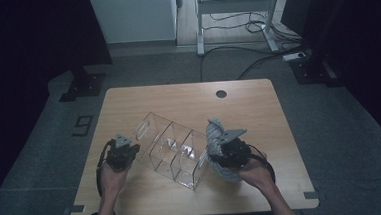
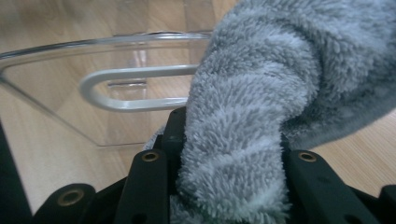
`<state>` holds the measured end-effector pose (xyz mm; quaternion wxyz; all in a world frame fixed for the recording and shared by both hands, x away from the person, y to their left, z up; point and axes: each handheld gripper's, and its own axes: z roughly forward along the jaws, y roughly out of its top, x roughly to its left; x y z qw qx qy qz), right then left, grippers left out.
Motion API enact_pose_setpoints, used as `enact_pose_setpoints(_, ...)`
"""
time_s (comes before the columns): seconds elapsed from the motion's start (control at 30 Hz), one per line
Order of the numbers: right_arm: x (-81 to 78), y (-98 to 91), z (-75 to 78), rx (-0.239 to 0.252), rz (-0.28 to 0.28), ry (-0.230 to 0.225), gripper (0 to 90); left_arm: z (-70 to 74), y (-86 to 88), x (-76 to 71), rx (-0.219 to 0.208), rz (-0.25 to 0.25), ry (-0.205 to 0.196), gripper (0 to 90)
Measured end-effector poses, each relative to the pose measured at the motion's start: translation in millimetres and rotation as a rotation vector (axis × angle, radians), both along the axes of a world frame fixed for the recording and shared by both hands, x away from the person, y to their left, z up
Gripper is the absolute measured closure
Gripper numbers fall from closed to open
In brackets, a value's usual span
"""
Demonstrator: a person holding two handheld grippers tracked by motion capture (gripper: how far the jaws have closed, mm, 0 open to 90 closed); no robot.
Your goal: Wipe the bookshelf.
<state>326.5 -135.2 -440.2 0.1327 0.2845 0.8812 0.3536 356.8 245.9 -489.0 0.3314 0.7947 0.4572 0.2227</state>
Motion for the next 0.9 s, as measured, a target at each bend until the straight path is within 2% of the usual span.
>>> enact_pose_setpoints(0.2, -13.7, 6.2, 2.3, 0.02, 0.057, 0.013, 63.2, 0.2, -0.9, -0.2, 0.004, 0.005, 0.003, 86.9)
enact_pose_setpoints(0.5, -31.8, 20.5, 4.6, -0.013, 0.109, 0.01, 63.2, 0.4, -1.4, -0.2, 0.008, 0.008, 0.006, 86.8)
enact_pose_setpoints(0.9, -48.0, 32.9, 5.0, -0.05, 0.172, 0.012, 62.9, 1.1, -2.9, -0.2, 0.014, 0.019, 0.014, 86.8)
